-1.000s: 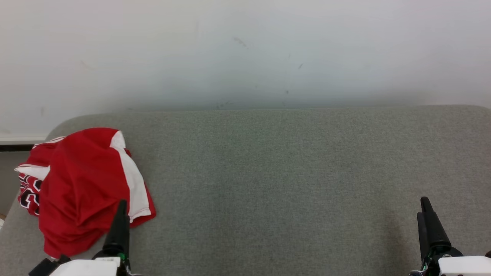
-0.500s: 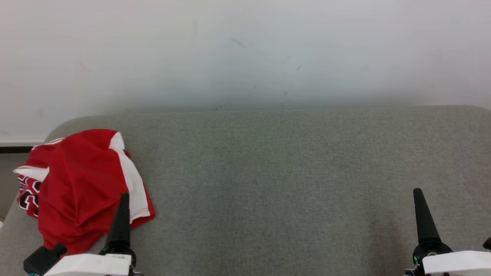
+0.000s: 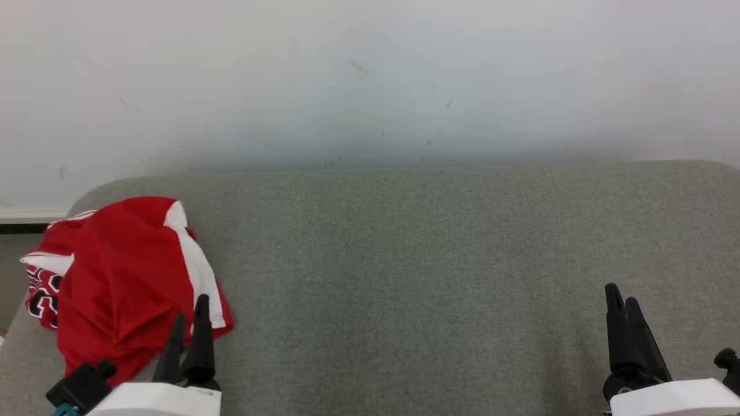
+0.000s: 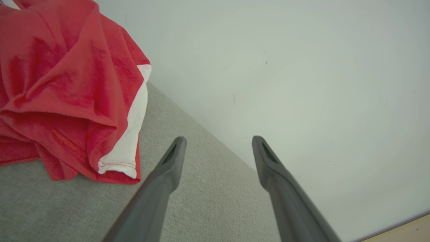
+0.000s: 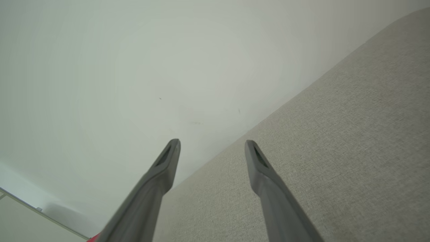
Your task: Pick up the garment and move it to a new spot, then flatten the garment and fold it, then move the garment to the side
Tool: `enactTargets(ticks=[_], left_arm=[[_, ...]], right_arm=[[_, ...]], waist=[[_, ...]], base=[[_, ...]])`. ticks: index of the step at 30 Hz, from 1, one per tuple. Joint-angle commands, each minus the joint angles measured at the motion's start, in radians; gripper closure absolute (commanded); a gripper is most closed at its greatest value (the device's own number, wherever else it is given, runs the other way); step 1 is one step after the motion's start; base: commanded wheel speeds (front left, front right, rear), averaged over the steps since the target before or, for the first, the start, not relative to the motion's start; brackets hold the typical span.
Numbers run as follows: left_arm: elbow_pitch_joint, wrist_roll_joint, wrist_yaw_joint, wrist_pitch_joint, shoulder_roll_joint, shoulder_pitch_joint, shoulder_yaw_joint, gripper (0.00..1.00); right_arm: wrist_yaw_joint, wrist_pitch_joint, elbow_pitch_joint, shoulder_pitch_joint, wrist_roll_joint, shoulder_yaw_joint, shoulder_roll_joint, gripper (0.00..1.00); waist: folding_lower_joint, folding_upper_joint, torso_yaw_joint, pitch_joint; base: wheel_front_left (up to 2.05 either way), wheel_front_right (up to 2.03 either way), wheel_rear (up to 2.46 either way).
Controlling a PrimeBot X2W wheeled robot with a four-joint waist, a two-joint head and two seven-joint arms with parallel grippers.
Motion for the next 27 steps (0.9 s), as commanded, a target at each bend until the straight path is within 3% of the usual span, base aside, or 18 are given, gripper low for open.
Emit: enactTargets(ticks=[1,15,27], left_arm=[[-0.016,0.033,0.000,-0.011,0.009,-0.004,-0.001,0.00],[-0.001,0.257,0.029,-0.051,0.011,0.012,-0.038,0.00],[0.008,0.400,0.039,-0.083,0.011,0.015,-0.056,0.00]], right_arm=[[-0.001,-0.009,-0.018,-0.004,-0.030,0.003,-0.004,0.00],[-0.001,-0.049,-0.002,0.009,-0.316,0.010,0.000,0.00],[-0.001,-0.080,0.024,0.014,-0.457,0.027,0.003,0.00]], waist=[[0.0000,0.0000,0.000,0.000],[0.0000,0.0000,-0.007,-0.008],[0.0000,0.0000,-0.009,-0.013]], base=[[0.00,0.00,0.00],[0.00,0.00,0.00],[0.00,0.00,0.00]])
